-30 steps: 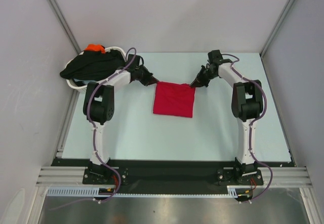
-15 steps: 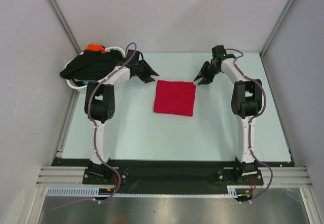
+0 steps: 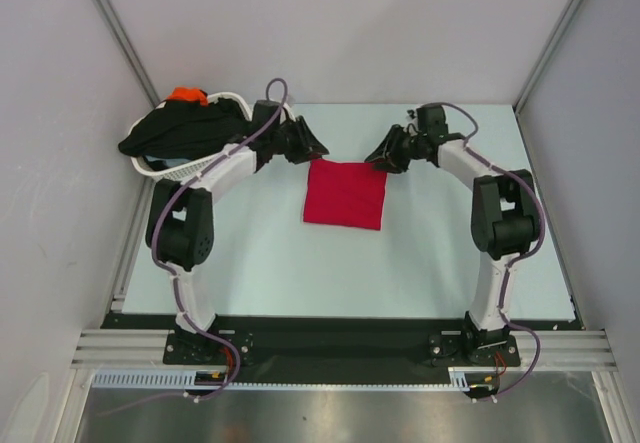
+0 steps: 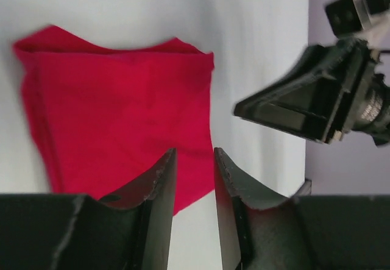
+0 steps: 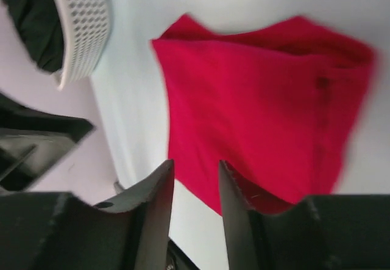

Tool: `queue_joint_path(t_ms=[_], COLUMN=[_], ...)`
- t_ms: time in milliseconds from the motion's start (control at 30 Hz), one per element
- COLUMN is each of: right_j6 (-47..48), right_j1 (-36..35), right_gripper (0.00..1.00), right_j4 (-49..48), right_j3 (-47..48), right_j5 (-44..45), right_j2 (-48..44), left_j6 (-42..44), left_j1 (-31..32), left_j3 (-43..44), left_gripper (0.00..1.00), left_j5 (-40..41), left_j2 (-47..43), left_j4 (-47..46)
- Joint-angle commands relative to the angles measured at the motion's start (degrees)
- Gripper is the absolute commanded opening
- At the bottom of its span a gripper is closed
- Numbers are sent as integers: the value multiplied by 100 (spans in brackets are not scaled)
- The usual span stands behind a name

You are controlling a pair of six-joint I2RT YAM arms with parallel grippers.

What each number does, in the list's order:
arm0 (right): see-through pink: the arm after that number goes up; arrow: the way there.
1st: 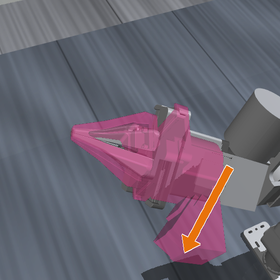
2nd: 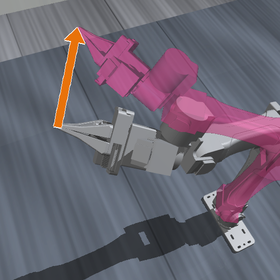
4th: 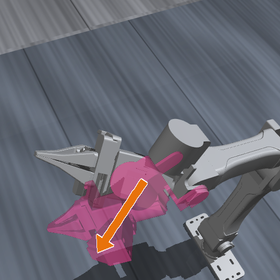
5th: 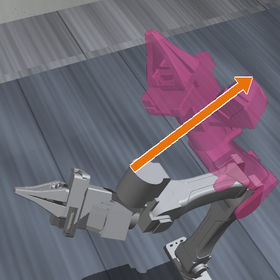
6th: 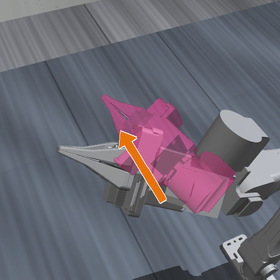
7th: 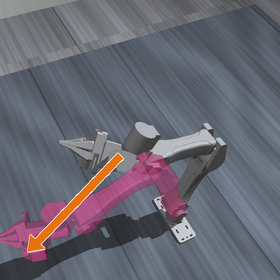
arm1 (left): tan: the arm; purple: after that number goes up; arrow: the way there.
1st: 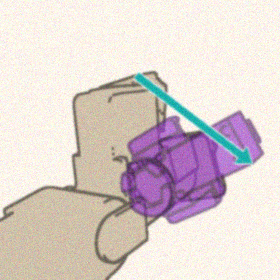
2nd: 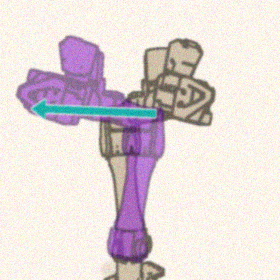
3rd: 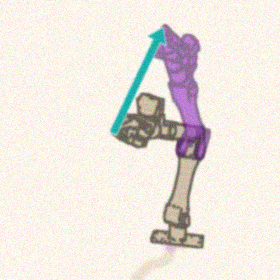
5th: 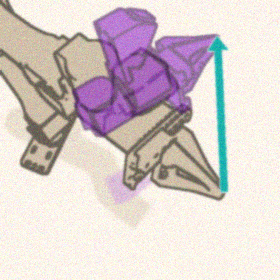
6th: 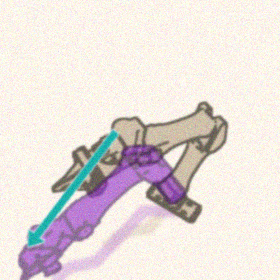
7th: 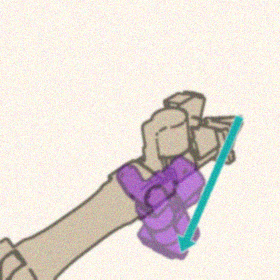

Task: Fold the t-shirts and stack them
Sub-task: Fold the tshirt

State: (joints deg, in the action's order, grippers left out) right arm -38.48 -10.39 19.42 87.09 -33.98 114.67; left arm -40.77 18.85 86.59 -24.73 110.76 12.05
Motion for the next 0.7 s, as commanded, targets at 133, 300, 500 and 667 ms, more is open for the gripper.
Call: queue_joint_path(t_ms=[133, 300, 500, 667], right_j6=[-1512, -1978, -1901, -1357], right_j1=[-296, -156, 361, 836], right_gripper=[13, 10, 11, 13], right_j4=[-2723, -3610, -3893, -2555], right_j3=[115, 45, -25, 342], right_j5=[-944, -935, -1146, -1217], right_j2=[1089, 1610, 2173, 2235], left_j6=[-282, -571, -503, 366], left_j1=[84, -48, -189, -303], left_j3=[-283, -186, 366, 1308], left_gripper=[34, 33, 32, 38], left_j5=[-972, -1139, -1262, -1149], left_j2=[569, 1306, 2342, 2618], left_j4=[-1609, -2242, -2368, -1251])
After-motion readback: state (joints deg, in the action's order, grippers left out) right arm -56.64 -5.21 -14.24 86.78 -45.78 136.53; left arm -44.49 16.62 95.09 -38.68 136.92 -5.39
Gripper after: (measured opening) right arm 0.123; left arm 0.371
